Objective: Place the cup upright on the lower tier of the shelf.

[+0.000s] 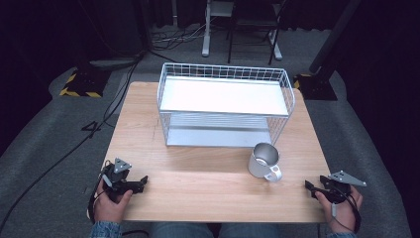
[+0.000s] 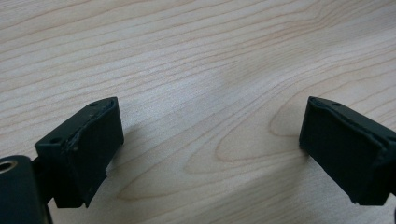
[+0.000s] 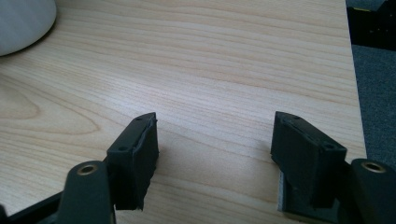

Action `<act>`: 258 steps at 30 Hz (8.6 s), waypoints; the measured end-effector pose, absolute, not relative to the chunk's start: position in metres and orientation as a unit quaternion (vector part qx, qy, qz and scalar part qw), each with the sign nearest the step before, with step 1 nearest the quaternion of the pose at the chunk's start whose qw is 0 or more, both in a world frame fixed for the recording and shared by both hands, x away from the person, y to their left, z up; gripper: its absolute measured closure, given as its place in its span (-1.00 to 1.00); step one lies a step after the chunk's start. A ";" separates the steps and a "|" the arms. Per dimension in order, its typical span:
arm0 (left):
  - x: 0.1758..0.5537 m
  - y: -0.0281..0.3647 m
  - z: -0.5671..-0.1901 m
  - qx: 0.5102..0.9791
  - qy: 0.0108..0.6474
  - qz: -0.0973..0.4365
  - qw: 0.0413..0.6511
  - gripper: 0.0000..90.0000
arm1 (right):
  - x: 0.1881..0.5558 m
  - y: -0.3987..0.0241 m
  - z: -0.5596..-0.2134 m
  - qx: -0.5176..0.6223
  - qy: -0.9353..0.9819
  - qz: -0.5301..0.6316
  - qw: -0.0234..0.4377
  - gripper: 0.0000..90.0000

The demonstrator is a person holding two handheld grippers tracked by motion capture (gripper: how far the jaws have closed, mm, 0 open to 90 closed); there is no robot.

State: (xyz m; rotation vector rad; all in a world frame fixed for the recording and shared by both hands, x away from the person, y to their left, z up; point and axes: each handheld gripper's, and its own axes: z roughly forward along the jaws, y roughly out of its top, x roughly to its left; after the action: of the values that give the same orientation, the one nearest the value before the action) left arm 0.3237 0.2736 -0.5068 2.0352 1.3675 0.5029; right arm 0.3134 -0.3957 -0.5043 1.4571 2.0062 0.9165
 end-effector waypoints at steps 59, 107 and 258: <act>0.326 0.273 -0.507 0.771 0.521 0.192 0.312 -0.88 | 0.278 -0.330 -0.444 0.446 0.758 0.436 0.192 -0.17; 0.326 0.273 -0.507 0.771 0.521 0.192 0.312 -0.88 | 0.311 -0.278 -0.454 0.414 0.775 0.435 0.197 0.59; 0.328 0.271 -0.507 0.772 0.525 0.187 0.306 -0.99 | 0.340 -0.291 -0.409 0.391 0.763 0.469 0.213 -0.65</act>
State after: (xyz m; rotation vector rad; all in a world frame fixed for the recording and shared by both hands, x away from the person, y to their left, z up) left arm 0.3283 0.2710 -0.5071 2.0423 1.3910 0.4962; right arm 0.3399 -0.2909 -0.4090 1.0853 2.1187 1.3015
